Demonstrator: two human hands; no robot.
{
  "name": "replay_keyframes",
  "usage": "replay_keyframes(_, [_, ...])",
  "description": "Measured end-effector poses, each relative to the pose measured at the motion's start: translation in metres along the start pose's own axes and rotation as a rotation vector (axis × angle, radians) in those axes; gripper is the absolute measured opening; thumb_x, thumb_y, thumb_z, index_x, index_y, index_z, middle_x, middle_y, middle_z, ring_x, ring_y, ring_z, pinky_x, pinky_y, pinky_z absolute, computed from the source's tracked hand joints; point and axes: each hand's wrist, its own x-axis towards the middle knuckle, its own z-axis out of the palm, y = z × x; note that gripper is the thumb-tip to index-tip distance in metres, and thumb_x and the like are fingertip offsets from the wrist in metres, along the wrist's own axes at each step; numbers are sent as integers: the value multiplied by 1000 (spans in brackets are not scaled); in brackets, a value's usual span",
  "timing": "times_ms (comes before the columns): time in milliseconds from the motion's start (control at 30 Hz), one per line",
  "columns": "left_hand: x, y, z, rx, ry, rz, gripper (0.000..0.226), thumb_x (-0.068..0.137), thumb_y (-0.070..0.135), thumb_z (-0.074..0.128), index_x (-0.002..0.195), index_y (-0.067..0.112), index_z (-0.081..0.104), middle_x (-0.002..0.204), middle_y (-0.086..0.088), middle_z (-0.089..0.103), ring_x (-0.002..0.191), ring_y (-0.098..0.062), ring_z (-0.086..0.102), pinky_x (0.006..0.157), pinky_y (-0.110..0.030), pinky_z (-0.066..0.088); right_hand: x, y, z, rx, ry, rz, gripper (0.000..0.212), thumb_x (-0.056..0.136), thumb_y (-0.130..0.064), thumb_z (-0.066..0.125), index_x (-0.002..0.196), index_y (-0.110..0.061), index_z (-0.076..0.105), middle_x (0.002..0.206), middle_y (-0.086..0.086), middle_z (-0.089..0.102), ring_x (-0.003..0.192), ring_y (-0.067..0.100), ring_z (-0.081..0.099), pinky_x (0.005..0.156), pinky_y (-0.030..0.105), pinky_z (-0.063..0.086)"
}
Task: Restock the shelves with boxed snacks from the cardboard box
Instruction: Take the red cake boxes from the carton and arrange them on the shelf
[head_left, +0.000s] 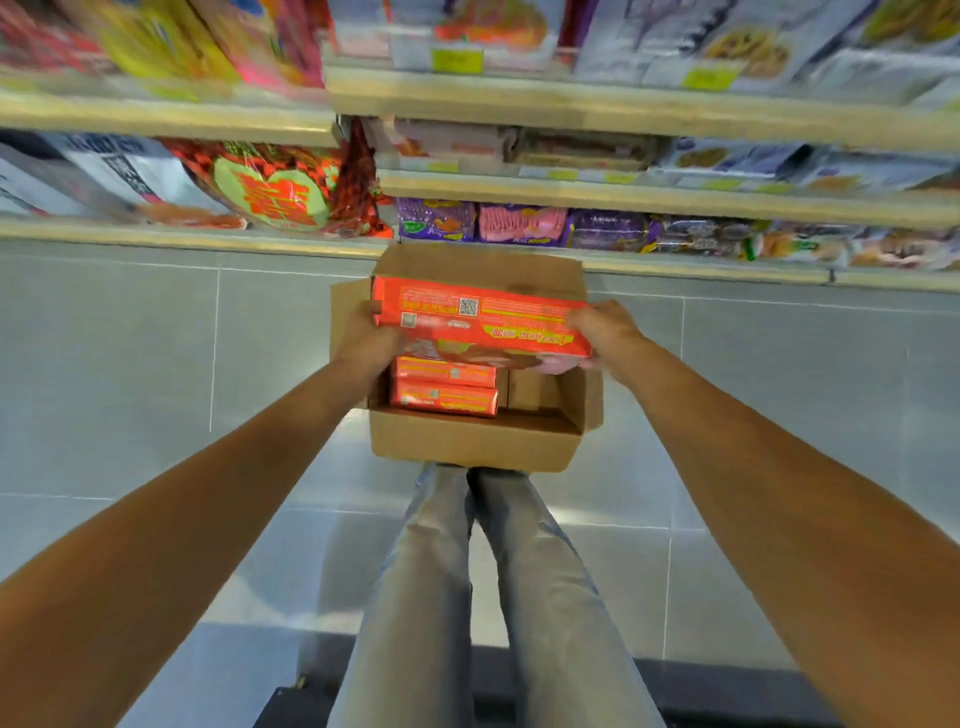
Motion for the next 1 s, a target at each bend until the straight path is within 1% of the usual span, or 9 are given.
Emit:
replay_keyframes(100, [-25, 46, -19, 72, -56, 91, 21, 66, 1, 71, 82, 14, 66, 76, 0, 72, 72, -13, 68, 70, -32, 56, -41, -31, -38, 44, -75, -23, 8, 88, -14, 59, 84, -11, 53, 100, 13, 65, 89, 24, 65, 83, 37, 56])
replay_keyframes(267, [-62, 115, -46, 104, -103, 295, 22, 81, 4, 68, 102, 10, 64, 90, 3, 69, 87, -10, 67, 68, -16, 54, -105, -78, -91, 141, -93, -184, 6, 84, -8, 54, 78, -10, 56, 68, 4, 60, 60, 16, 56, 56, 25, 47])
replay_keyframes(367, [-93, 161, -56, 62, -65, 374, 24, 86, 19, 65, 109, 12, 62, 85, 13, 71, 72, 0, 66, 66, -14, 54, -136, -107, -115, 161, -35, -277, 10, 85, -20, 55, 77, -13, 55, 65, 5, 62, 69, 22, 57, 68, 33, 47])
replay_keyframes(467, [-114, 195, -62, 74, 59, 434, 23, 91, 24, 59, 110, 10, 61, 93, -3, 67, 67, -2, 63, 61, -16, 51, -163, -129, -131, 59, 69, -354, 34, 87, -44, 51, 89, -11, 57, 97, 14, 65, 93, 31, 62, 88, 42, 50])
replay_keyframes(567, [-138, 229, -74, 55, 170, 498, 28, 91, 34, 59, 99, 8, 65, 96, -14, 66, 85, -20, 62, 82, -37, 51, -195, -151, -145, 116, 55, -444, 61, 86, -55, 51, 125, -7, 49, 131, 15, 52, 118, 33, 53, 96, 45, 44])
replay_keyframes(700, [-165, 268, -91, 43, 251, 530, 31, 88, 45, 59, 81, 15, 64, 89, -13, 67, 82, -23, 62, 81, -37, 50, -186, -177, -162, 252, -69, -514, 130, 45, -85, 62, 148, -19, 16, 147, 0, 36, 127, 30, 48, 103, 54, 40])
replay_keyframes(800, [-188, 296, -105, 5, 255, 548, 35, 85, 52, 60, 77, 18, 63, 89, -9, 70, 81, -25, 67, 80, -38, 53, -209, -203, -169, 379, -65, -545, 153, 22, -92, 63, 148, -23, 13, 146, 2, 40, 125, 30, 50, 101, 53, 42])
replay_keyframes(867, [-203, 312, -113, 3, 216, 583, 38, 86, 51, 59, 79, 14, 62, 84, -5, 69, 76, -20, 66, 73, -35, 50, -265, -213, -174, 433, 1, -605, 138, 39, -91, 60, 147, -17, 18, 146, 3, 38, 128, 28, 44, 104, 47, 38])
replay_keyframes(1000, [-222, 337, -122, -3, 188, 655, 53, 83, 57, 58, 101, 6, 60, 92, -4, 68, 81, -18, 66, 71, -29, 50, -321, -227, -184, 505, 144, -730, 52, 79, -51, 56, 109, -9, 52, 110, 7, 58, 98, 27, 55, 80, 34, 46])
